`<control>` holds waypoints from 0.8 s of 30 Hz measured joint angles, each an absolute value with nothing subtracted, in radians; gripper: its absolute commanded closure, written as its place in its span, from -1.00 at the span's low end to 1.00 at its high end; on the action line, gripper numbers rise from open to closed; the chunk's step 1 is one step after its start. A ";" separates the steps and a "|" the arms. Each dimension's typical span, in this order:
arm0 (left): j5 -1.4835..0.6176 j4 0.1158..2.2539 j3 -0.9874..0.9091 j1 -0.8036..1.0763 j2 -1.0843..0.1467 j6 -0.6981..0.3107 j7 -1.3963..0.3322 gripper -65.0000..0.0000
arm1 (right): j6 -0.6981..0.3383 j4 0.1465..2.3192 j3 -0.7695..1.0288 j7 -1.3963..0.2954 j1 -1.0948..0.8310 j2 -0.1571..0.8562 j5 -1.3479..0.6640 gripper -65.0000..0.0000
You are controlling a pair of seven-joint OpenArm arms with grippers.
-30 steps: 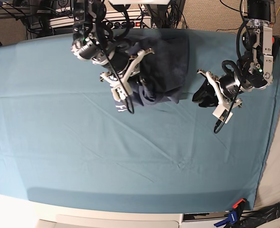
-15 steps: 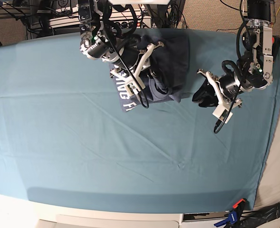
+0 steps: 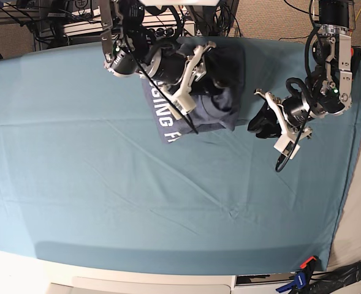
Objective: Fold the T-shirt properly
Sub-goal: 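Release the collar end and press the folded bundle with the right gripper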
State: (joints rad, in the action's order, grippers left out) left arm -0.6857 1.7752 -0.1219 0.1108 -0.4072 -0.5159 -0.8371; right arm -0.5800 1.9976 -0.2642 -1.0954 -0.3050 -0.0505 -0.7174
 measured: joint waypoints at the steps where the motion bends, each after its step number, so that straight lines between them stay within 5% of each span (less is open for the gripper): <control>1: -0.686 1.775 -0.122 0.111 -0.407 -0.516 -0.837 0.48 | -0.608 1.998 -0.265 -1.097 -0.305 -0.051 -0.753 0.41; 6: -0.686 1.775 -0.122 0.111 -0.407 -0.516 -0.837 0.48 | -0.695 1.998 -0.265 -1.098 -0.305 -0.051 -0.914 0.41; 13: -0.686 1.775 -0.122 0.111 -0.407 -0.516 -0.837 0.48 | -0.692 2.043 -0.253 -1.108 -0.265 -0.051 -0.857 0.43; 17: -0.685 1.775 -0.122 0.111 -0.407 -0.516 -0.838 0.48 | -0.699 2.222 -0.188 -1.100 -0.242 -0.053 -0.710 0.99; 21: -0.685 1.775 -0.122 0.112 -0.407 -0.516 -0.838 0.54 | -0.699 2.336 -0.083 -1.080 -0.263 -0.053 -0.586 1.00; 24: -0.685 1.775 -0.122 0.111 -0.407 -0.516 -0.837 0.54 | -0.551 2.339 0.009 -1.077 -0.297 -0.054 -0.488 1.00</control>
